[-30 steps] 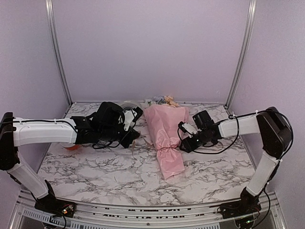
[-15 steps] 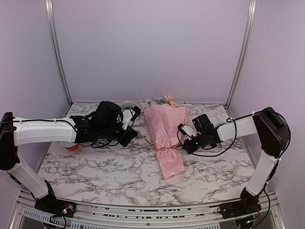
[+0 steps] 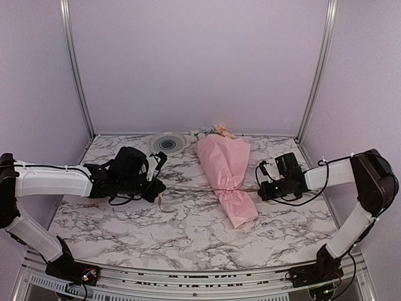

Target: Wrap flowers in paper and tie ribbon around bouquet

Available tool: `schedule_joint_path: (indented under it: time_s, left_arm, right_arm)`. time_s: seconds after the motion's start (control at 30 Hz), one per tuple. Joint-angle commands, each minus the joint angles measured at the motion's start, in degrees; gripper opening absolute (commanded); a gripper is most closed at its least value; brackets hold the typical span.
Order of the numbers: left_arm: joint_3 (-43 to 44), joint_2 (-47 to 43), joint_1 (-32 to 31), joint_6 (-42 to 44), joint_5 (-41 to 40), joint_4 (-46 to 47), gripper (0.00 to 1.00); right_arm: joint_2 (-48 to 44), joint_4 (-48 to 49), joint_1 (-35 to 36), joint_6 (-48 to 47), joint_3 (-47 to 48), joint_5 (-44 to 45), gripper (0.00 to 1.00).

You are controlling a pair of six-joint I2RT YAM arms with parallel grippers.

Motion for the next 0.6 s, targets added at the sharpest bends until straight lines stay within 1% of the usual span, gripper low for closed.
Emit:
schedule_joint_path:
  time_s: [0.0,0.17,0.33,0.57]
  left_arm:
    - [-3.64,-4.22,2.23,-3.87,-3.35,-0.08,0.00]
    - [-6.77,-5.07,3.33,-7.04,-5.21,-1.72,0.00]
    - [-11.34,-6.22,5.80,-10.69,-6.23,-3.09,0.00]
    - [-11.37,-5.56,5.93,-11.26,-6.08,-3.54,0.00]
  right_arm:
    - [-2.59,0.98,-4.84,4.42,-1.54,2.68,0.00]
    - [-1.34,-0.51,-6.52,5.05,-1.63,3.82,0.00]
    - [-1.93,-1.06,-8.35,6.08,-2.03,5.81,0.00]
    - [-1.17,-2.66,-8.75,5.92,-1.16,5.35,0.00]
